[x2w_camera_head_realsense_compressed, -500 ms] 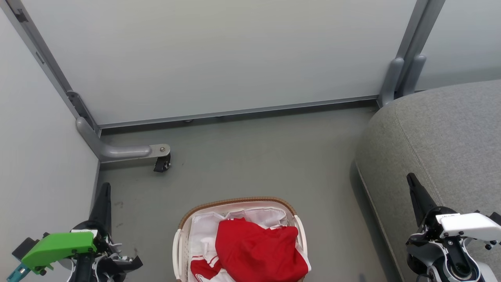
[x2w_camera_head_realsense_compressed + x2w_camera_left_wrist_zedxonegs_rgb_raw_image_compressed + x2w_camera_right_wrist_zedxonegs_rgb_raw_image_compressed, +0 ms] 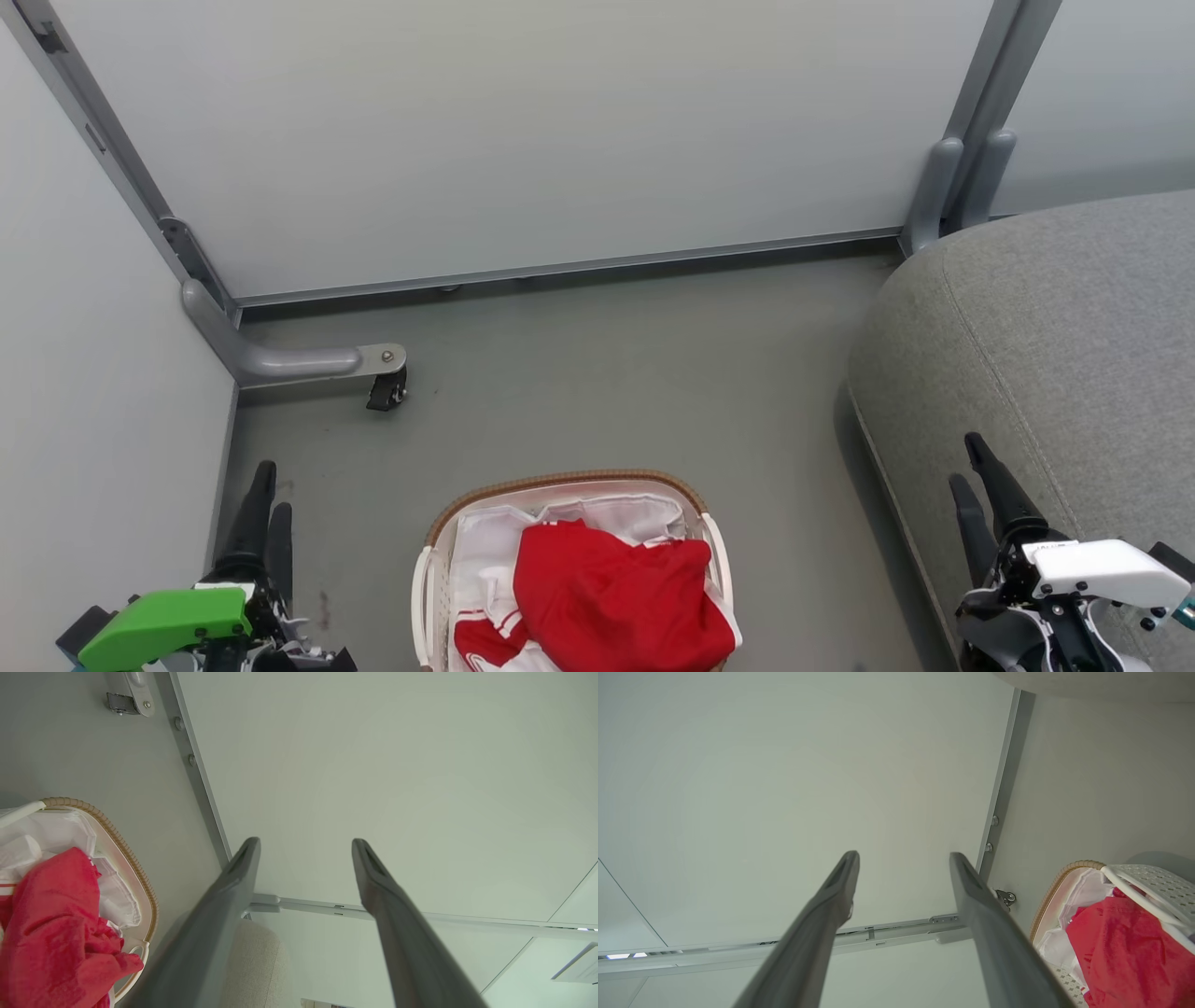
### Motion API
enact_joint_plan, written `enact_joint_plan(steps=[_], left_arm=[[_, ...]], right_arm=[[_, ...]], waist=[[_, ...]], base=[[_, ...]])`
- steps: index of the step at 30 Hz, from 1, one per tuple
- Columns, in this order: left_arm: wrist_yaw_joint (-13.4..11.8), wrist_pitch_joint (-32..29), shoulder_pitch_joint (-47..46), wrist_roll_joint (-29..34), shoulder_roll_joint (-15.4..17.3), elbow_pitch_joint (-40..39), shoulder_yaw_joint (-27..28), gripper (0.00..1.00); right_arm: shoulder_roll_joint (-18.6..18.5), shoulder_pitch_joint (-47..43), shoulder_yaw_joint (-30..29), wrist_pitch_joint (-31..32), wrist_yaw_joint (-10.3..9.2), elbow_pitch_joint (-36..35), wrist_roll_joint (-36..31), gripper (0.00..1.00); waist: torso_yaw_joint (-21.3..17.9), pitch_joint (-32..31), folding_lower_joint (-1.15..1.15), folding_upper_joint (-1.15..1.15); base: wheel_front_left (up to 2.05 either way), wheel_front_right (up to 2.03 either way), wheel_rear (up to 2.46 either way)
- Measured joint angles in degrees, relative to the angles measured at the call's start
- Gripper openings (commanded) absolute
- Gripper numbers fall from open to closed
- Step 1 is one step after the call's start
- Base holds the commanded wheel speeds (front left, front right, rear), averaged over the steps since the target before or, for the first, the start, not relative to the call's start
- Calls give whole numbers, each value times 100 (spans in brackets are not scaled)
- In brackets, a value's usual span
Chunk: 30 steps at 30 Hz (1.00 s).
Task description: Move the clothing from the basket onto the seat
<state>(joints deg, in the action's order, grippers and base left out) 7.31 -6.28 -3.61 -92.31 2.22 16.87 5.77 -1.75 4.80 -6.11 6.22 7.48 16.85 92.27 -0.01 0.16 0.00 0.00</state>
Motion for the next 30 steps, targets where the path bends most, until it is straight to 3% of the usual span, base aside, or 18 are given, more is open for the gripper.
enact_joint_plan(steps=[14,30], left_arm=[[0,393,65,232,-1,-107,-383,100],[0,765,65,1549,3,-361,-612,100]], right_arm=[[-3,-71,137,-378,0,-20,-435,100],[-19,-87,46,-754,0,-375,-2226,100]], waist=[[0,-23,0,0],[14,-46,0,0]], base=[[0,0,0],[0,0,0]])
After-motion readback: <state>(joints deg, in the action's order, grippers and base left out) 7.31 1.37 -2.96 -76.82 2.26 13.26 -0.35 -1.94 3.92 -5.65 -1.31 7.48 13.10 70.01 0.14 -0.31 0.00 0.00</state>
